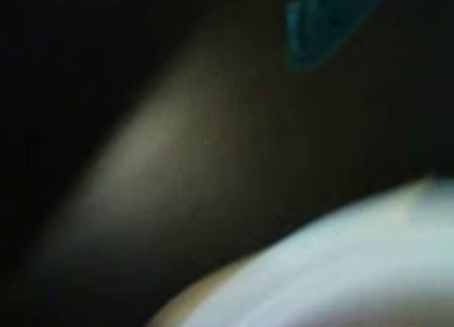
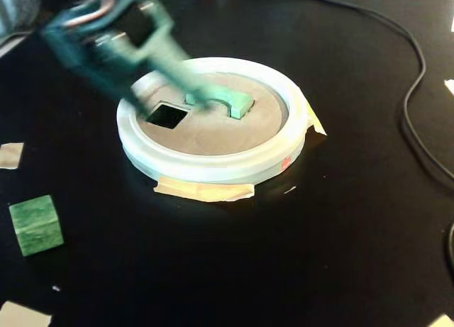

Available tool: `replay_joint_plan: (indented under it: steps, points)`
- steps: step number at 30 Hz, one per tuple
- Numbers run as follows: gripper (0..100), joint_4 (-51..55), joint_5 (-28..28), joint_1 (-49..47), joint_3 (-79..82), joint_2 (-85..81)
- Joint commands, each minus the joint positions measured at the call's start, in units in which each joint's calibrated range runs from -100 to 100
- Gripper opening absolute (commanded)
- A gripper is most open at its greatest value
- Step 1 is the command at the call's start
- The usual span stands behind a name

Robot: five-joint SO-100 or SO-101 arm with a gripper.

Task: Pick up the U shape block and drop it in corresponding U shaped hole

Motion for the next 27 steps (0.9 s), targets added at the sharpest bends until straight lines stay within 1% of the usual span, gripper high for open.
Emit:
replay_joint_plan:
  steps: [1,4,5,6,10,15,27]
  points:
    - [76,3.4,3.7,16.0,11.0,-20.8]
    - [76,3.4,5.3,22.2,18.6,-34.6]
    - [76,3.4,5.6,25.1,22.4,-41.9]
    - [76,3.5,5.7,26.1,24.5,-45.9]
    - [76,4.4,5.7,27.1,34.6,-62.1]
    - [76,4.4,5.7,26.9,43.9,-76.0]
    - [76,4.6,5.7,27.1,53.8,-76.7]
